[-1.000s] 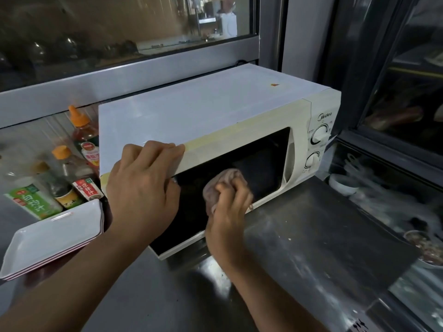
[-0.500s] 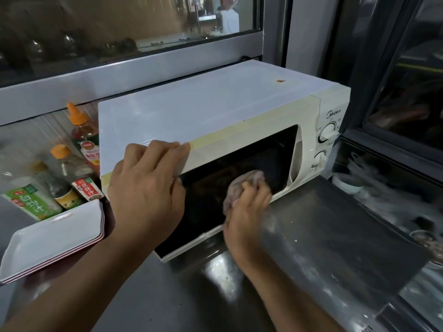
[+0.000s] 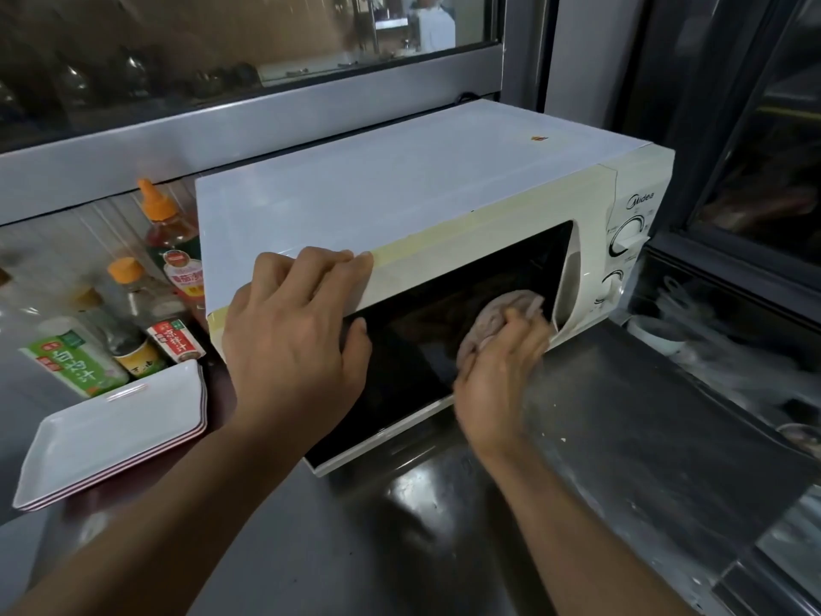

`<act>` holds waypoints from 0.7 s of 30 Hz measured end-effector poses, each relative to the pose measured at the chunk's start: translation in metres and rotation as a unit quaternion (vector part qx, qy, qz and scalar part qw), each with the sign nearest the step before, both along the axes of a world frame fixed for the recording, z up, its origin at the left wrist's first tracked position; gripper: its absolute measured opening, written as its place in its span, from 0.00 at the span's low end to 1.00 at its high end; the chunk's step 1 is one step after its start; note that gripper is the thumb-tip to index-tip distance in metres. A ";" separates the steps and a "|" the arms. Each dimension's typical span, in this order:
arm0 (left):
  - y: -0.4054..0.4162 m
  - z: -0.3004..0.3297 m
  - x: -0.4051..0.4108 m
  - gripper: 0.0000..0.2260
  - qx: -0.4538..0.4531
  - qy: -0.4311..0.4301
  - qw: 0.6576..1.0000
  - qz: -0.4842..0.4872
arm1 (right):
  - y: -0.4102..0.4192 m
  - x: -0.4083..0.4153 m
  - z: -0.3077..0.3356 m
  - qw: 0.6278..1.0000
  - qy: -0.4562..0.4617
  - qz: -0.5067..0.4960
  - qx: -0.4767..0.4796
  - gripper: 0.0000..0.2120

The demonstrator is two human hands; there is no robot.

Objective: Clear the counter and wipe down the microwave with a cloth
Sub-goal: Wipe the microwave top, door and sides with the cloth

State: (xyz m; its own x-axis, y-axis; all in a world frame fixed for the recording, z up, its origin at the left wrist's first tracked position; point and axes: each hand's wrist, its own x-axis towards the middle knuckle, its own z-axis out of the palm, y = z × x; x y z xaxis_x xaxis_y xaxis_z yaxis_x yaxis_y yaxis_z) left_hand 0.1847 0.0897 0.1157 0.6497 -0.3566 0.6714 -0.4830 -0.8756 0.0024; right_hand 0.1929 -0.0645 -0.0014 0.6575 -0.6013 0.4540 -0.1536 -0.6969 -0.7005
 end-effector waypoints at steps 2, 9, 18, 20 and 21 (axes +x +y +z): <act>-0.001 0.000 0.000 0.20 0.001 0.002 1.000 -0.001 | 0.024 -0.009 -0.002 0.999 -0.024 0.016 -0.038 0.20; -0.001 -0.001 0.002 0.18 0.001 -0.020 1.000 -0.002 | -0.030 0.003 -0.007 0.996 0.001 0.064 -0.058 0.25; 0.000 -0.005 0.005 0.18 -0.001 -0.029 1.000 -0.005 | 0.027 -0.010 -0.023 0.999 -0.018 0.019 -0.020 0.21; 0.000 -0.004 0.004 0.18 -0.003 -0.025 1.000 -0.003 | 0.051 -0.021 -0.030 0.996 -0.056 0.074 -0.017 0.15; 0.000 -0.005 0.004 0.17 -0.003 -0.023 1.000 -0.002 | 0.051 -0.022 -0.033 0.993 -0.063 0.094 -0.015 0.14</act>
